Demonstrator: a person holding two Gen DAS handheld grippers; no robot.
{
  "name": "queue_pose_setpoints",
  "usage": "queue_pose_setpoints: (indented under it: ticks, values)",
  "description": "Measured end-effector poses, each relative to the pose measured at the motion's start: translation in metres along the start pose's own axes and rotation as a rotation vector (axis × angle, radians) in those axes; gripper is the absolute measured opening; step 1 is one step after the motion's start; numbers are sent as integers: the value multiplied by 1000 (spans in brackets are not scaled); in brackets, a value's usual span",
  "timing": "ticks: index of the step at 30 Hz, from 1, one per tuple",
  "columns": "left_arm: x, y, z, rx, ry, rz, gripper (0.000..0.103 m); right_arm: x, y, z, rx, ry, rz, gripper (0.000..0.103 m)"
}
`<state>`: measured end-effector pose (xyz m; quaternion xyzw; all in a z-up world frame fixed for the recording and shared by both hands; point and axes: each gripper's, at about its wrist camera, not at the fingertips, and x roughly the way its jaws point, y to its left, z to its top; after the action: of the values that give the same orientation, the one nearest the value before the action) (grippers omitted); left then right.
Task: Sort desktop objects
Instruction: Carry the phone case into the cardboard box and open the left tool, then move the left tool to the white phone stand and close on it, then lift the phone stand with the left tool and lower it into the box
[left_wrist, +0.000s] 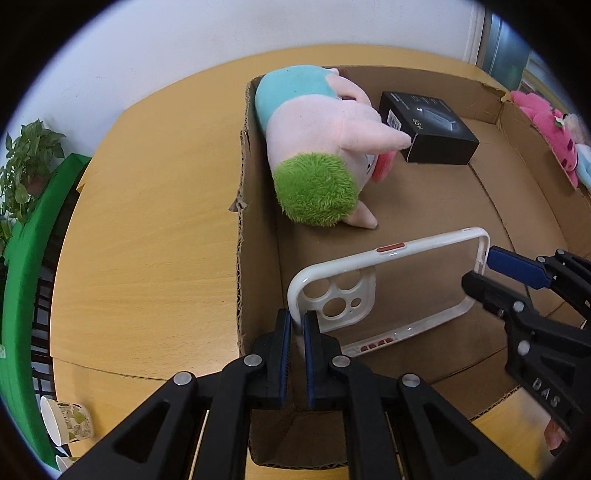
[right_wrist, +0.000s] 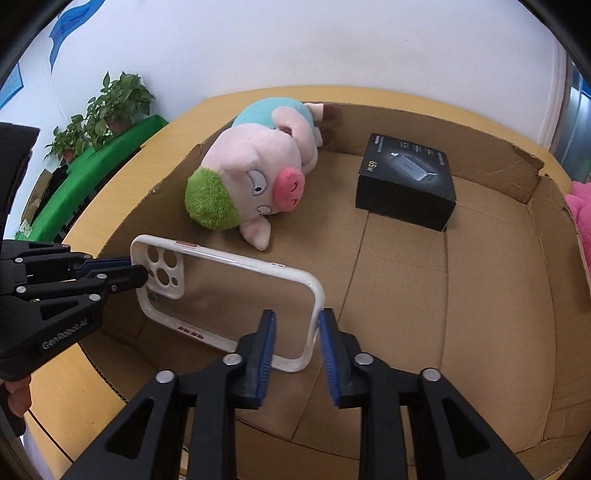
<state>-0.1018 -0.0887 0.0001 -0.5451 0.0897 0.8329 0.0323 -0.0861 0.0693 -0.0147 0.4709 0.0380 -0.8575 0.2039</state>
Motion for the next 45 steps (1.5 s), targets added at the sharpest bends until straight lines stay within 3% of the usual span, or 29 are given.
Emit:
queue_pose_setpoints:
  ticks: [4,7,10,13,15,18,22,25,31,34,36,38,45]
  values:
    - [-2,0,-4,-9,-7,-15,7,3,5,-5,-11,27,-1,49]
    - [-18,0,-9,-12,-70,-16,12,-9,4,-13,-7,-1,-50,62]
    - [-53,1,-23,-34,-200,-17,26,-38,-2,-19,7,-90,-69,76]
    - [-95,-1,-47,-67,-363,-42,52,-82,-3,-32,2,-210,-111,85]
    - [-121,-9,-69,-67,-467,-61,75,-105,-4,-46,-8,-256,-97,95]
    - [-141,-25,-103,-59,-532,-94,76,-127,-3,-78,-53,-275,-43,102]
    - [-130,-31,-142,-113,-461,-187,76,-124,5,-122,-123,-202,36,102]
    - [-110,-34,-164,-159,-388,-213,76,-103,16,-148,-181,-98,88,100]
    - [-76,-32,-196,-231,-270,-269,76,-82,43,-158,-240,-47,164,94]
    - [-60,-34,-205,-240,-227,-290,74,-66,50,-161,-256,-16,179,80]
    - [-51,-38,-209,-244,-210,-300,65,-54,52,-164,-257,15,194,56]
    - [-39,-40,-210,-241,-174,-325,50,-51,49,-165,-229,13,228,55]
    - [-32,-46,-212,-237,-202,-370,39,-54,39,-164,-193,9,234,36]
